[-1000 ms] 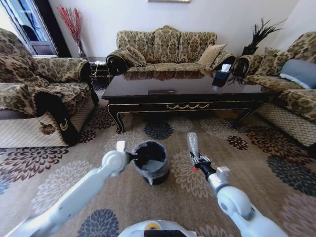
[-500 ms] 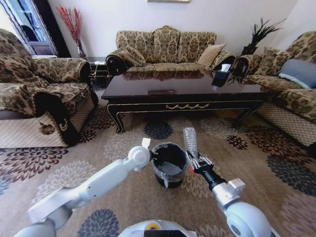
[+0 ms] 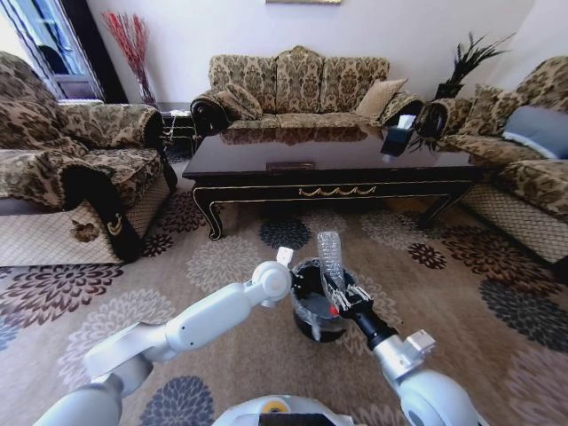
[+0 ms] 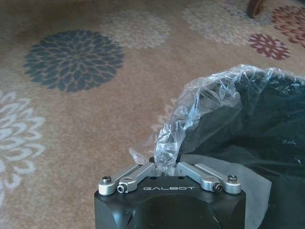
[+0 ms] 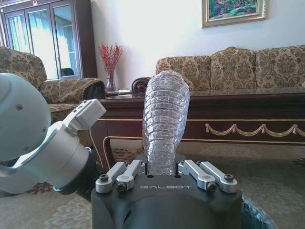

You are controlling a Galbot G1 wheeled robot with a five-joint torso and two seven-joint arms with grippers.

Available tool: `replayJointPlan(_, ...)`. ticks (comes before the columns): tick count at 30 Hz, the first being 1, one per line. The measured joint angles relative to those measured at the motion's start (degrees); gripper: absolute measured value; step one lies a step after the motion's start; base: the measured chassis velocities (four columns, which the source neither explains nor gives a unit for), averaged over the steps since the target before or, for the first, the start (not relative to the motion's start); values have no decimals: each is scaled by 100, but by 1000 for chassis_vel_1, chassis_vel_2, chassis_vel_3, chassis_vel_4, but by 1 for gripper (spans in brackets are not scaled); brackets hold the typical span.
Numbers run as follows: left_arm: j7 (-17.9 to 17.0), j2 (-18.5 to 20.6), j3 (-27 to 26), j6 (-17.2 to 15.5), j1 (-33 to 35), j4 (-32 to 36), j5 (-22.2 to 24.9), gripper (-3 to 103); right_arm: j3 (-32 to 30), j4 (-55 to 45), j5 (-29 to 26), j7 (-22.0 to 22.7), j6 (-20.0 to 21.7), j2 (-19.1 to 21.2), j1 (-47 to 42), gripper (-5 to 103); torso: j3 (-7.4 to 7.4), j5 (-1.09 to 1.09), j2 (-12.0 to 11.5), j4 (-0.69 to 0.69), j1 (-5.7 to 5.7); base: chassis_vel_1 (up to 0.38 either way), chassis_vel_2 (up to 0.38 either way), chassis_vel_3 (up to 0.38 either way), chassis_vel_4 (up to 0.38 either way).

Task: Move to the front of the table and pick up the trash from the floor, then place it into the trash bin.

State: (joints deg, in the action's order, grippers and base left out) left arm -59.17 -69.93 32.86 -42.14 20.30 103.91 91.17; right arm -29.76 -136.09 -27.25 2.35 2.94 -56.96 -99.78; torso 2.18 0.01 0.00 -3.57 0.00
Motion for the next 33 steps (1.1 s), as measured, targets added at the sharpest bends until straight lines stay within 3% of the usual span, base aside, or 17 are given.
replayJointPlan(3,-23,17,11,0,29,46,-1,2,-1,108,2,7,-59,-9,33,36,0,0,0,0,0,0,0,0,0)
replayJointPlan(4,-23,17,11,0,29,46,-1,2,-1,108,2,7,-59,-9,33,36,0,0,0,0,0,0,0,0,0)
replayJointPlan(7,-22,104,-21,0,69,96,-2,2,-2,138,4,7,-79,-8,43,51,0,0,0,0,0,0,0,0,0)
replayJointPlan(9,-22,141,-42,0,98,118,-9,2,-5,145,5,7,-79,-3,54,51,0,0,0,1,0,0,0,0,0)
replayJointPlan(15,-3,313,-147,0,269,164,-87,2,-8,150,-1,6,-50,13,78,79,0,-1,0,1,0,0,0,0,0)
replayJointPlan(17,-2,333,-176,0,299,172,-93,2,-6,148,-2,2,-41,9,61,79,0,-1,0,1,0,0,0,0,0)
replayJointPlan(21,12,379,-286,0,391,209,-104,2,0,147,20,-9,-39,-8,21,98,0,-1,0,-1,0,0,0,0,0)
replayJointPlan(33,107,792,-860,0,836,39,-279,2,-101,-53,64,-5,-151,-195,-264,100,0,-2,0,-1,0,0,0,0,0)
